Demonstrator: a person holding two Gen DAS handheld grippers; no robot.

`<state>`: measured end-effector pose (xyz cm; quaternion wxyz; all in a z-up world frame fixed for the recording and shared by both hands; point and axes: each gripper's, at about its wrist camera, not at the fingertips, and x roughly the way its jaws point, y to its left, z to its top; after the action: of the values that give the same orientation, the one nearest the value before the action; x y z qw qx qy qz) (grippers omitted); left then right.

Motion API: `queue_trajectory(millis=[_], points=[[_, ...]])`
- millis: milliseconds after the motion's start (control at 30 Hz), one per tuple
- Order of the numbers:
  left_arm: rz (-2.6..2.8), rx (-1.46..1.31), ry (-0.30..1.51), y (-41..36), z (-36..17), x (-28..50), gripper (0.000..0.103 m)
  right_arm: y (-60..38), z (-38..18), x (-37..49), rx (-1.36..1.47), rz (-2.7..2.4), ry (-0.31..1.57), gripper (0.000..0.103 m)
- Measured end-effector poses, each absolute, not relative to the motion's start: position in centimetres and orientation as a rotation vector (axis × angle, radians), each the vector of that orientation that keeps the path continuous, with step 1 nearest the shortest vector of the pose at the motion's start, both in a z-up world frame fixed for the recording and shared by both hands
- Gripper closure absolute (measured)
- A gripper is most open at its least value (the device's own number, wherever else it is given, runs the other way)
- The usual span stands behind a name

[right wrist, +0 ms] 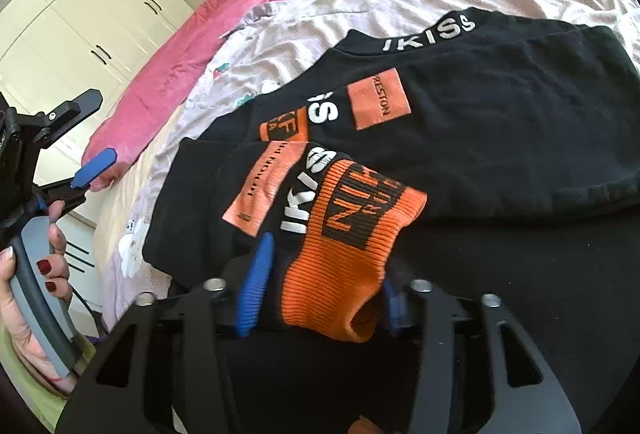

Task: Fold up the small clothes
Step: 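Grasp the folded orange cuff with the right gripper and lift it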

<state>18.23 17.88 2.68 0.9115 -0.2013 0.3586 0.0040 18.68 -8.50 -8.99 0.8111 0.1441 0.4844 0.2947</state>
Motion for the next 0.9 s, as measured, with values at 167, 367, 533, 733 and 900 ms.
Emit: queue_trajectory(millis=[167, 367, 533, 733, 900], points=[[0.001, -0.394, 0.736, 17.5, 2.8, 18.1, 0.010, -8.6, -7.8, 18.5, 0.289, 0.631, 0.969, 0.091], [0.003, -0.397, 0.731, 17.5, 2.9, 18.1, 0.010, -9.0, -4.4, 18.2, 0.221, 0.630, 0.866, 0.092], [0.004, -0.402, 0.727, 17.6, 2.9, 18.0, 0.010, -9.5, -1.2, 18.0, 0.126, 0.597, 0.766, 0.092], [0.006, -0.407, 0.715, 18.0, 3.1, 17.8, 0.010, -11.7, 1.2, 18.6, 0.093, 0.523, 0.687, 0.093], [0.009, -0.414, 0.703, 18.1, 3.3, 17.7, 0.010, -15.2, 2.1, 19.9, 0.132, 0.452, 0.654, 0.093]])
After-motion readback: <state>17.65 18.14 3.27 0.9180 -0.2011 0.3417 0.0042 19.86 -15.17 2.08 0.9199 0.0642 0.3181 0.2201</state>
